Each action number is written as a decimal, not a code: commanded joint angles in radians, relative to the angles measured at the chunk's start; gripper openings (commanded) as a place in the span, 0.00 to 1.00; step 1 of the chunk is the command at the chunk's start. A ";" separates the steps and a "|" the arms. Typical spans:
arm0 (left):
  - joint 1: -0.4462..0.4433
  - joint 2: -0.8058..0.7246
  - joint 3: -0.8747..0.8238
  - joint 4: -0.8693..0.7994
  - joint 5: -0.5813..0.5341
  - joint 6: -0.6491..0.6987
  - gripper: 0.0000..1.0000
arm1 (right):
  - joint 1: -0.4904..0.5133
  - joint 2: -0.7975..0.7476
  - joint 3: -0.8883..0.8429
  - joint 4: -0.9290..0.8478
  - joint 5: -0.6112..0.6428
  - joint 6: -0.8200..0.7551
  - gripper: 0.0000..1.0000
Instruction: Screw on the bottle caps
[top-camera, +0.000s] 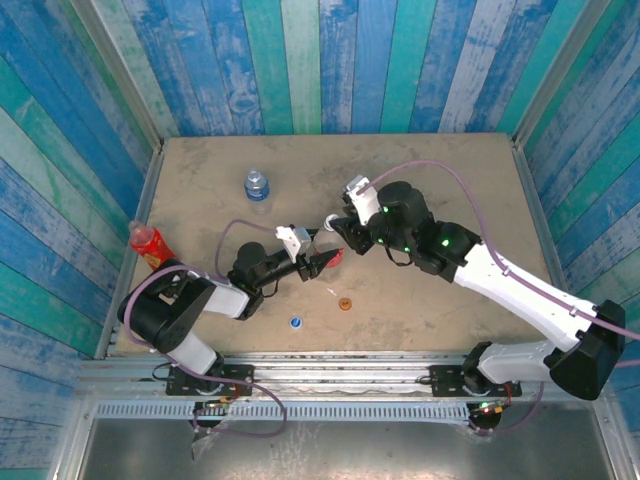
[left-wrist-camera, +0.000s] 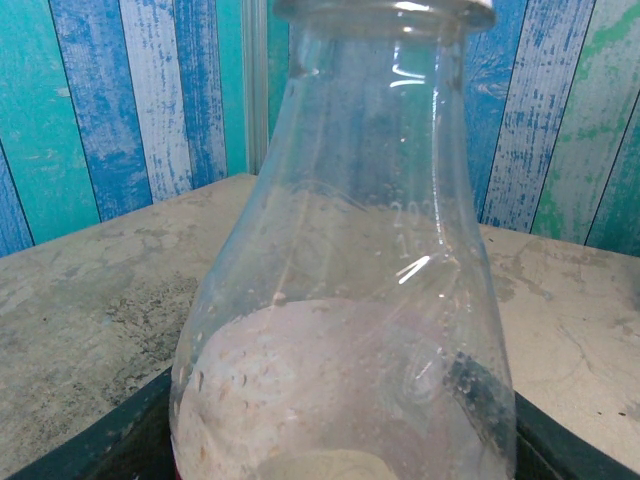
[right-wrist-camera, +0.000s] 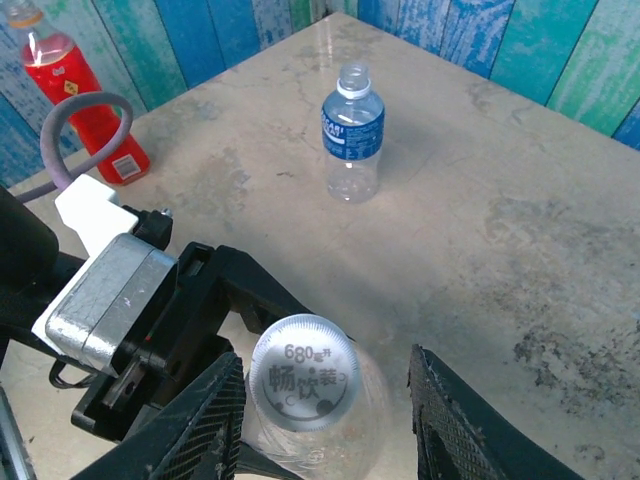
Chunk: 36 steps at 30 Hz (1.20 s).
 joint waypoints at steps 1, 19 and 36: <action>-0.005 0.008 0.005 -0.068 0.011 0.021 0.64 | -0.004 0.010 -0.004 0.009 -0.031 0.007 0.46; -0.005 0.006 0.002 -0.070 0.010 0.023 0.64 | -0.004 0.037 0.012 -0.022 -0.042 0.001 0.31; -0.005 0.012 -0.001 -0.070 0.007 0.030 0.64 | -0.005 0.156 0.221 -0.297 -0.063 -0.080 0.28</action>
